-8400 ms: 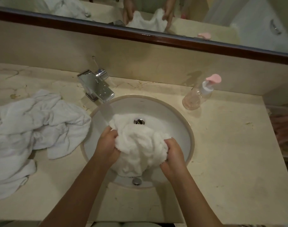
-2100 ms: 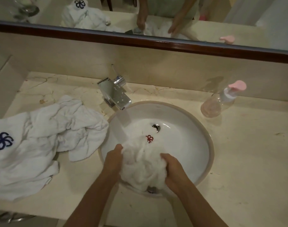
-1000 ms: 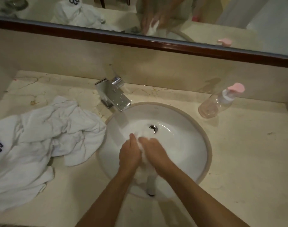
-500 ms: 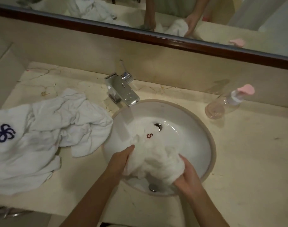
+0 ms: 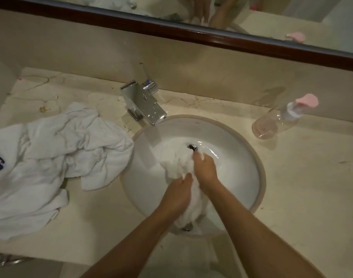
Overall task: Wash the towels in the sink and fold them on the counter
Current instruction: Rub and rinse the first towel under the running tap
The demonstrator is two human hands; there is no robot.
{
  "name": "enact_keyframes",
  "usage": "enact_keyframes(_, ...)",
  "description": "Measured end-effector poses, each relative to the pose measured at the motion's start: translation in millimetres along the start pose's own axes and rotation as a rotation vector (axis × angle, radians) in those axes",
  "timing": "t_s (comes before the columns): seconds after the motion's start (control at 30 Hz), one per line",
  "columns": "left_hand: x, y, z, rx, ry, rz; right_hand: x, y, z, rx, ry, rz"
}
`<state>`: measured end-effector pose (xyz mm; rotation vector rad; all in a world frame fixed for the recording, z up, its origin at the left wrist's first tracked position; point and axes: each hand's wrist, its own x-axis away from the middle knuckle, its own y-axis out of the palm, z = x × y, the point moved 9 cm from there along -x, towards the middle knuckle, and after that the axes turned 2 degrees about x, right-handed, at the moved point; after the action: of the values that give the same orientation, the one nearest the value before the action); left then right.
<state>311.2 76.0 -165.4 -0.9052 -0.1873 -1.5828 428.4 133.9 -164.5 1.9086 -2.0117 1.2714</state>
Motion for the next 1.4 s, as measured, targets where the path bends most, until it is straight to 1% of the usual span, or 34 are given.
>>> enact_keyframes(0.03,-1.8,-8.0,-1.7,-0.046,-0.018,0.031,0.0,9.5,-8.4,0.036,-0.060,-0.086)
enact_keyframes(0.1,-22.4,-31.0,-17.9,-0.019,-0.121,0.090,23.3,34.0,-25.4,0.134,-0.214,-0.275)
enact_keyframes(0.13,-29.4,-38.5,-22.3,0.117,-0.139,0.090,34.7,41.8,-27.6,0.142,-0.248,-0.317)
enact_keyframes(0.17,-27.7,-42.6,-20.2,0.230,-0.129,0.085,33.1,42.8,-24.4,0.098,-0.250,-0.297)
enact_keyframes(0.2,-19.0,-41.7,-12.9,0.255,-0.077,0.071,17.4,36.5,-13.8,0.045,-0.189,-0.205)
enact_keyframes(0.27,9.4,-27.6,12.2,0.180,0.076,-0.022,-8.2,15.8,16.2,0.001,0.020,-0.015)
enact_keyframes(0.3,23.4,-20.6,25.6,0.135,0.152,-0.063,-15.7,11.1,29.3,-0.092,0.120,-0.009)
enact_keyframes(0.33,28.6,-19.2,28.7,0.117,0.200,-0.050,-18.6,14.1,38.9,-0.312,0.214,-0.072)
enact_keyframes(0.37,27.7,-24.2,27.8,0.112,0.191,0.008,-17.3,20.7,45.3,-0.594,0.292,-0.170)
enact_keyframes(0.4,20.0,-35.7,18.9,0.171,0.153,0.112,-9.6,20.6,47.2,-0.844,0.344,-0.236)
enact_keyframes(0.43,9.8,-47.3,5.1,0.290,0.074,0.192,-1.5,13.1,51.1,-1.022,0.370,-0.242)
enact_keyframes(0.47,-2.5,-50.9,-15.8,0.513,-0.045,0.179,8.5,4.7,54.2,-1.141,0.395,-0.239)
enact_keyframes(0.53,-11.0,-37.0,-37.5,1.144,-0.232,-0.028,24.7,-10.3,63.5,-1.257,0.419,-0.221)
enact_keyframes(0.57,-11.0,-33.9,-48.6,1.317,-0.314,-0.085,34.0,-15.2,66.2,-1.246,0.409,-0.221)
enact_keyframes(0.63,-8.7,-26.7,-49.5,1.412,-0.362,-0.199,53.7,-6.6,65.2,-1.174,0.434,-0.289)
enact_keyframes(0.67,-3.6,-16.6,-42.8,1.411,-0.404,-0.279,61.7,1.6,61.0,-1.094,0.424,-0.319)
enact_keyframes(0.7,0.5,-8.3,-32.0,1.341,-0.408,-0.342,70.2,11.5,50.5,-1.005,0.386,-0.347)
enact_keyframes(0.73,-0.8,-4.8,-30.1,1.194,-0.393,-0.312,72.7,21.8,42.5,-0.872,0.314,-0.345)
enact_keyframes(0.77,-4.4,-3.4,-27.9,0.989,-0.313,-0.263,69.4,26.1,33.8,-0.700,0.218,-0.278)
enact_keyframes(0.8,-4.9,-12.8,-25.1,0.653,-0.235,-0.090,59.0,24.0,29.7,-0.559,0.124,-0.162)
enact_keyframes(0.83,1.7,-21.6,-11.7,0.383,-0.138,0.065,47.9,21.9,31.0,-0.482,0.120,-0.064)
enact_keyframes(0.87,9.3,-21.5,8.7,0.215,0.006,0.113,36.6,21.5,29.5,-0.493,0.148,-0.027)
enact_keyframes(0.9,13.9,-15.0,22.4,0.119,0.103,0.077,25.7,18.6,24.7,-0.525,0.159,0.007)
enact_keyframes(0.93,10.4,-13.6,23.6,0.065,0.129,0.052,19.2,18.7,18.4,-0.559,0.149,-0.014)
enact_keyframes(0.97,-0.5,-22.6,17.5,0.068,0.094,0.088,18.1,21.8,8.8,-0.550,0.114,-0.061)
enact_keyframes(1.03,-30.8,-53.0,1.7,0.150,0.012,0.208,30.1,24.8,-14.5,-0.404,0.011,-0.114)
enact_keyframes(1.1,-35.2,-55.1,2.0,0.105,0.029,0.204,30.9,22.7,-26.1,-0.280,-0.041,-0.042)
enact_keyframes(1.13,-24.5,-46.4,9.3,0.040,0.072,0.153,18.9,18.3,-24.3,-0.289,-0.019,0.019)
enact_keyframes(1.2,-1.1,-28.1,23.5,0.006,0.138,0.033,-6.6,22.7,-12.3,-0.451,0.111,0.004)
enact_keyframes(1.23,-5.2,-31.7,21.2,0.016,0.128,0.050,-6.0,29.6,-9.7,-0.447,0.137,-0.023)
enact_keyframes(1.3,-37.8,-59.6,1.5,0.046,0.034,0.185,14.7,45.6,-18.2,-0.389,0.043,-0.095)
enact_keyframes(1.33,-50.5,-71.8,-6.7,0.052,-0.010,0.214,29.7,53.9,-22.7,-0.347,-0.044,-0.136)
enact_keyframes(1.37,-55.7,-74.7,-8.7,0.047,0.004,0.216,38.1,54.5,-26.8,-0.299,-0.098,-0.117)
enact_keyframes(1.4,-48.9,-69.7,-5.5,-0.024,0.036,0.188,31.1,49.5,-27.3,-0.260,-0.093,-0.051)
